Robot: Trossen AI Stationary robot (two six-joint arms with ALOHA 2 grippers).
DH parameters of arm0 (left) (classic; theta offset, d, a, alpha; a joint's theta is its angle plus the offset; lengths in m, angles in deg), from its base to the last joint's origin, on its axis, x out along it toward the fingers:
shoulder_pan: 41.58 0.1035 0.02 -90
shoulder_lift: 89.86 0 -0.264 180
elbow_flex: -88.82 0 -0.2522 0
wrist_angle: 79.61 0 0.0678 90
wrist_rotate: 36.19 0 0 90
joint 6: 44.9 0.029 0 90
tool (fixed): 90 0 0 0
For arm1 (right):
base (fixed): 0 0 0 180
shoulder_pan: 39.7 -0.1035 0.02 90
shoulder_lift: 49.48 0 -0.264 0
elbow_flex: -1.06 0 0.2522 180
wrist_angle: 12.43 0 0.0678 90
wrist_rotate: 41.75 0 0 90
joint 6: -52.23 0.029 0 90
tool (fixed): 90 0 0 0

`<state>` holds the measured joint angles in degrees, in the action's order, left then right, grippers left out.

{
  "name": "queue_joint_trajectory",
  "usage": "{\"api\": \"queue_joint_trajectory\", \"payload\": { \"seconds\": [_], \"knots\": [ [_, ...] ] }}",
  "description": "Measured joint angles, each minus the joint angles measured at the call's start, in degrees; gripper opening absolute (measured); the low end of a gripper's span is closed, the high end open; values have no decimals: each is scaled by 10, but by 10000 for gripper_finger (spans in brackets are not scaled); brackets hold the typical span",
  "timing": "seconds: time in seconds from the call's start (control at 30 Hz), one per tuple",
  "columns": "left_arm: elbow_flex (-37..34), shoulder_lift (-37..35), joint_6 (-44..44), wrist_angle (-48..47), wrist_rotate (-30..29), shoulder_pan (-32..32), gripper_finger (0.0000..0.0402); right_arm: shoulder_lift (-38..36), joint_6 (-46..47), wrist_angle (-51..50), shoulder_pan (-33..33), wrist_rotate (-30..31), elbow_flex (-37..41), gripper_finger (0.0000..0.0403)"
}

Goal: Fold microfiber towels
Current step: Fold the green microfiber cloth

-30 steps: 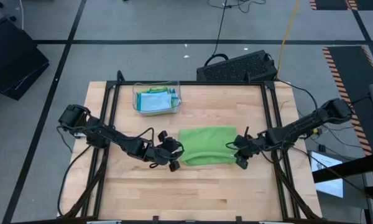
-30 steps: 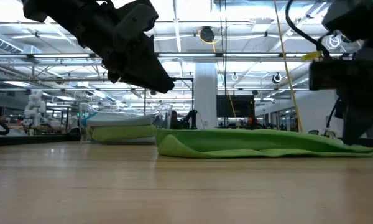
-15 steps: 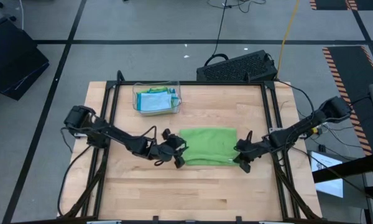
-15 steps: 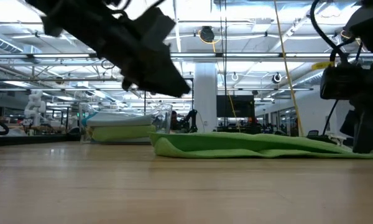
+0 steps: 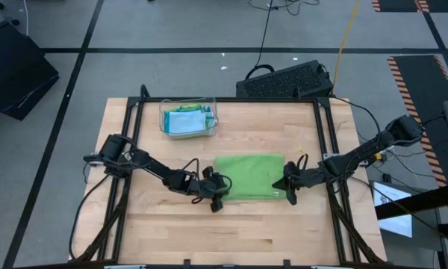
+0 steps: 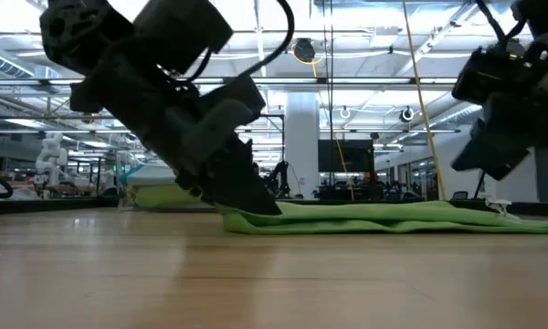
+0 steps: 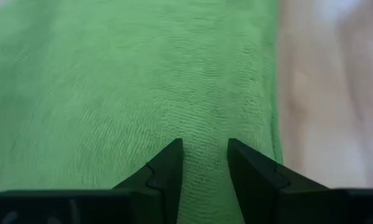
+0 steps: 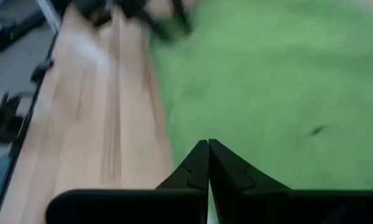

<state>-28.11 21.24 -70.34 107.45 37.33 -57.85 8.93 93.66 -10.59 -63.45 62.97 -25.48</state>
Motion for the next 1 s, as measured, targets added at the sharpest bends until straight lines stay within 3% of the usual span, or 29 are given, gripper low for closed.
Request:
{"api": "queue_joint_trajectory", "payload": {
  "seconds": [0.13, 0.3, 0.63, 1.0],
  "knots": [
    [0, 0, 31, -2, 17, -10, 129, 1, -24, 45, 0, 48, 0, 2],
    [0, -6, 43, 12, 16, -17, 129, 29, -52, 125, 0, 64, 0, 2],
    [0, -15, 0, -20, 15, -44, 129, 171, -91, 304, 12, 66, 0, 2],
    [-1, -38, 7, -34, 13, -69, 129, 317, -76, 373, 35, 67, -1, 2]
  ]
}}
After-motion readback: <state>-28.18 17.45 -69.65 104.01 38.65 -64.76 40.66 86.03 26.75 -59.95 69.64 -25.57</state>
